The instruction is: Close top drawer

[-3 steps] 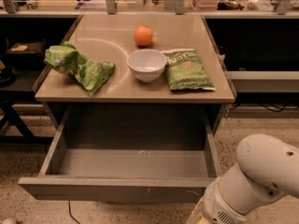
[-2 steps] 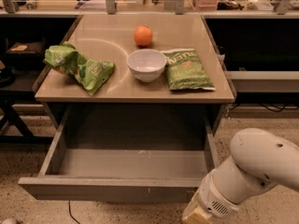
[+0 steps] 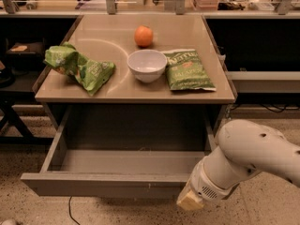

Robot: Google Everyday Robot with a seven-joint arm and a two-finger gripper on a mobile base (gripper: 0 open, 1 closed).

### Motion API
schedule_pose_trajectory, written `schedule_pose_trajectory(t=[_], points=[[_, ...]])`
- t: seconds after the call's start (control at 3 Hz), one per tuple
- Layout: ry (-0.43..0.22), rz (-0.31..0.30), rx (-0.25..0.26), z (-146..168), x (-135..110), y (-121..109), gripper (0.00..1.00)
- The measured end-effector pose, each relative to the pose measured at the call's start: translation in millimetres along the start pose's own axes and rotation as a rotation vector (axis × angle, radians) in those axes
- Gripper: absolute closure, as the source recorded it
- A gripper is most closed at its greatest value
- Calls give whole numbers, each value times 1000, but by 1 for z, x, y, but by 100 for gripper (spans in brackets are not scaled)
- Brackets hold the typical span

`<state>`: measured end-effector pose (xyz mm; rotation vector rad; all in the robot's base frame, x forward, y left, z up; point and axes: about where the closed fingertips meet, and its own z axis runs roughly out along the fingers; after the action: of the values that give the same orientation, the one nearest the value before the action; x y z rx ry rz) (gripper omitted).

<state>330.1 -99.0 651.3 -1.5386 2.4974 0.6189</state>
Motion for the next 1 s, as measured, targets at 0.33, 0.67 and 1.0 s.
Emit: schedule_pose_trajectory(t=[0.33, 0.67, 1.0], points=[[8, -18, 39, -1, -14, -15, 100], [8, -18, 39, -1, -13, -15, 100], [8, -18, 39, -1, -13, -15, 82]])
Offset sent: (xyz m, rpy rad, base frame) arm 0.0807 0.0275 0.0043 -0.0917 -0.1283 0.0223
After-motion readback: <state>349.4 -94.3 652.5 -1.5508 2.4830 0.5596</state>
